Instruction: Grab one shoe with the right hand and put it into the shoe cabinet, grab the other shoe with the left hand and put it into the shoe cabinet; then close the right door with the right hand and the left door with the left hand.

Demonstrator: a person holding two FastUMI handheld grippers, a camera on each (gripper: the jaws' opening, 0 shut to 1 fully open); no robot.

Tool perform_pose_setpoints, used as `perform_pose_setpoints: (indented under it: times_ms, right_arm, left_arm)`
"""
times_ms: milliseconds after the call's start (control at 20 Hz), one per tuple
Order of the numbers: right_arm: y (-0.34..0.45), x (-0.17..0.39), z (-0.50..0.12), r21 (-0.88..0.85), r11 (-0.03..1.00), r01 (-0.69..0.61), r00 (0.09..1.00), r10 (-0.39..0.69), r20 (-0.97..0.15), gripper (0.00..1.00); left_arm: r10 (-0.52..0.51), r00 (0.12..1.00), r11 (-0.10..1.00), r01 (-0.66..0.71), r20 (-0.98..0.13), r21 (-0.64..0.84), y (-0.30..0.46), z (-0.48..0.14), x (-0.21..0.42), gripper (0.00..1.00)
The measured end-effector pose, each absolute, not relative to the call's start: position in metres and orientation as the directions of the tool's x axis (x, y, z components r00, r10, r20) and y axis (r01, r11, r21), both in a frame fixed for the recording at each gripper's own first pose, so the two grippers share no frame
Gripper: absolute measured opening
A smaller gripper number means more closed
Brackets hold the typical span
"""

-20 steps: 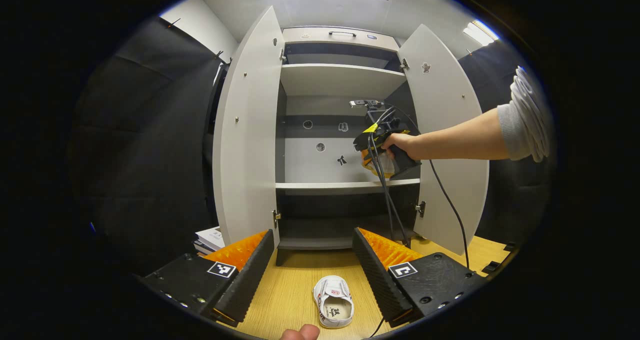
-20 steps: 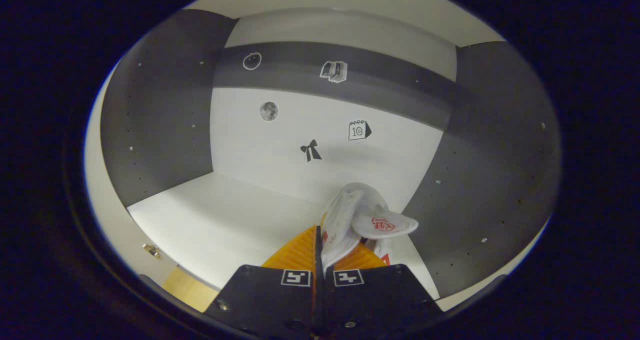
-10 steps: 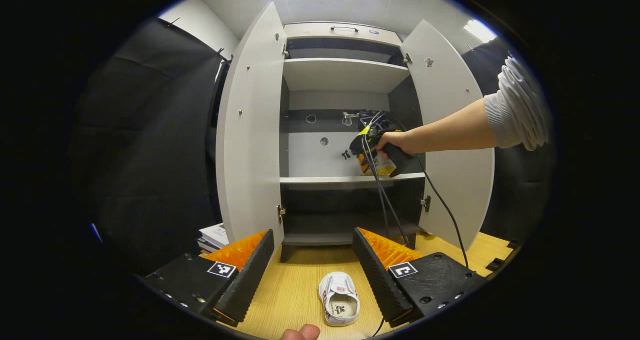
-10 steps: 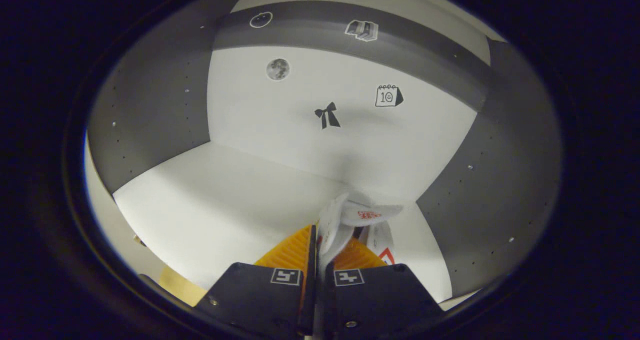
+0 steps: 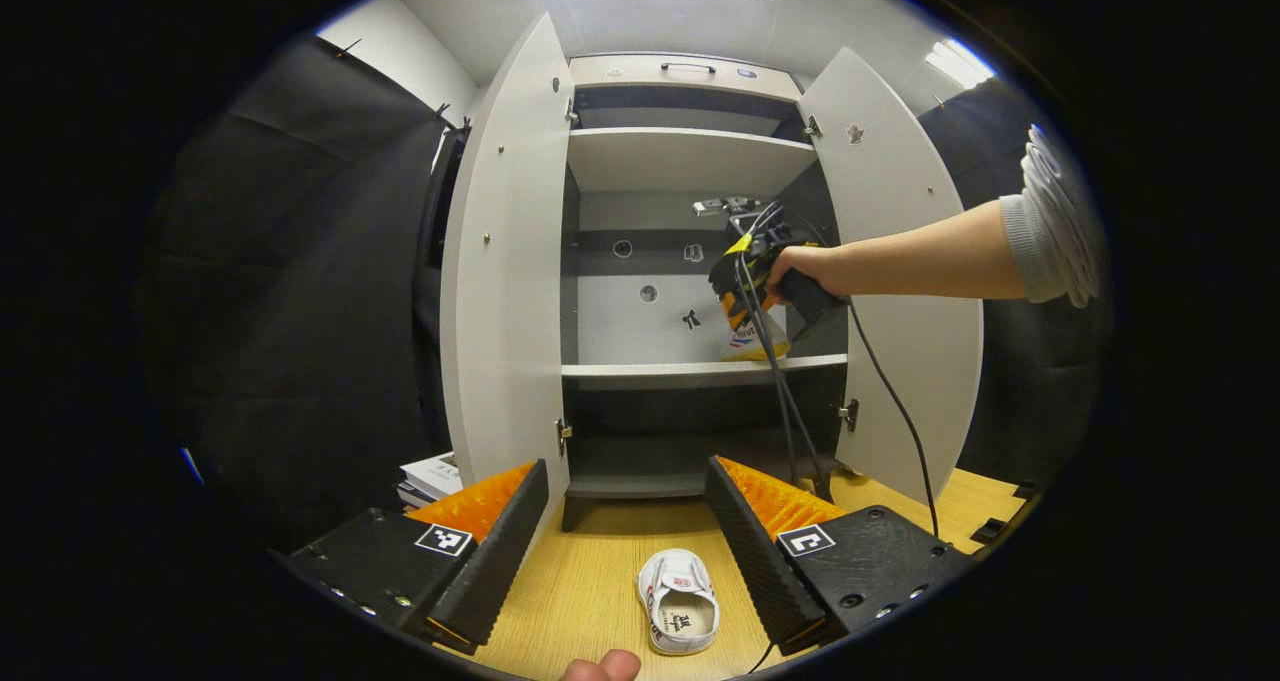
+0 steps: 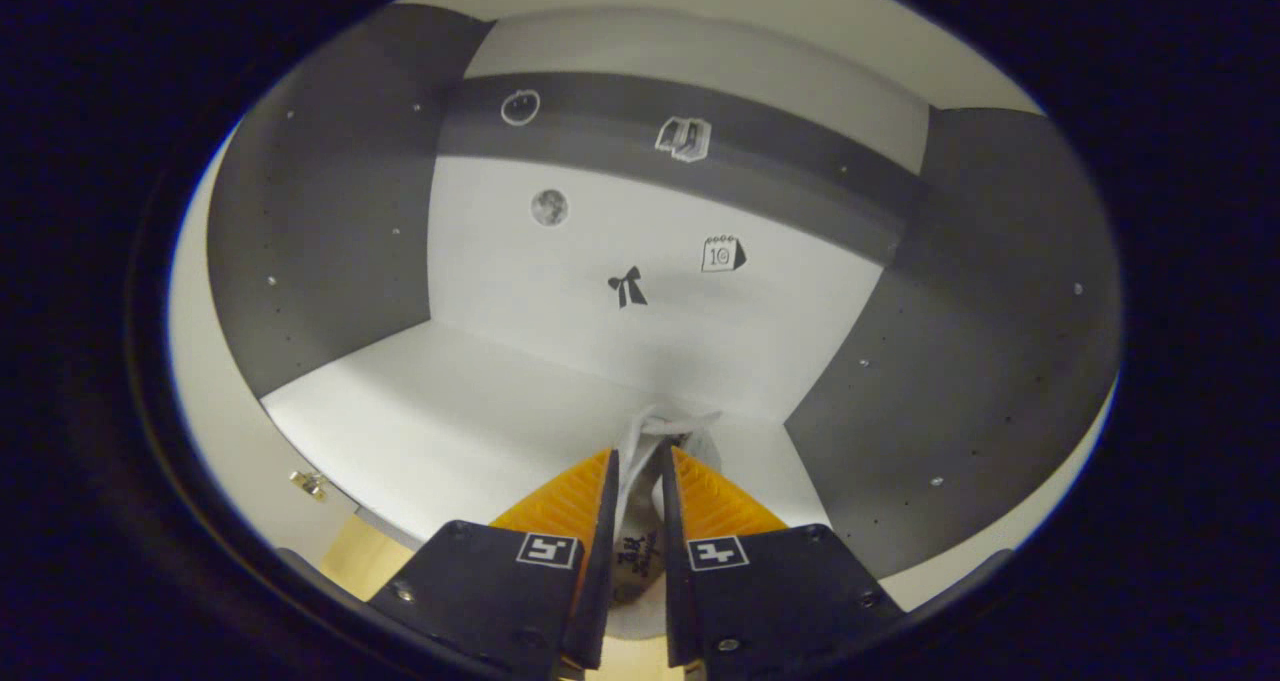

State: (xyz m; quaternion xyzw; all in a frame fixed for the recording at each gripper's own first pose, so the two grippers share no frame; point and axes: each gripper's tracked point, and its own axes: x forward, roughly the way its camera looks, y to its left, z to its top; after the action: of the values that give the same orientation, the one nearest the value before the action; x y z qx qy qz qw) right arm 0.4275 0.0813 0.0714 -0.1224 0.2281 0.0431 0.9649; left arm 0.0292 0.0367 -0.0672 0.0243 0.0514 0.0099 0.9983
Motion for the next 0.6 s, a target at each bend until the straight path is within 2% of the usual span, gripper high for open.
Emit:
perform_pose_setpoints:
  times_ms: [250, 350, 400, 500, 550, 600]
  right_arm:
    - [0.08, 0.332, 0.109, -0.153, 0.97, -0.187, 0.944, 0.135, -0.303, 0.27]
    - [0.077, 0.289, 0.103, -0.146, 0.967, -0.21, 0.948, 0.165, -0.272, 0.27]
    - [0.074, 0.268, 0.098, -0.139, 0.967, -0.212, 0.951, 0.171, -0.258, 0.31]
    - [0.067, 0.232, 0.082, -0.103, 0.972, -0.21, 0.955, 0.181, -0.237, 0.31]
    - [0.062, 0.216, 0.071, -0.082, 0.976, -0.203, 0.957, 0.18, -0.228, 0.27]
    - [0.057, 0.202, 0.059, -0.065, 0.979, -0.192, 0.961, 0.174, -0.217, 0.27]
  left_arm:
    - [-0.008, 0.996, 0.999, 0.011, -0.09, 0.035, 0.026, -0.066, 0.03, 0.95]
    - [-0.019, 0.996, 0.999, 0.021, -0.083, 0.027, 0.022, -0.063, 0.03, 0.95]
    - [-0.02, 0.997, 0.999, 0.022, -0.074, 0.027, 0.021, -0.06, 0.03, 0.95]
    - [-0.021, 0.998, 0.999, 0.023, -0.067, 0.03, 0.02, -0.059, 0.03, 0.95]
    - [-0.02, 0.998, 0.999, 0.022, -0.066, 0.03, 0.02, -0.058, 0.03, 0.95]
    - [-0.019, 0.998, 0.999, 0.021, -0.066, 0.029, 0.02, -0.058, 0.029, 0.95]
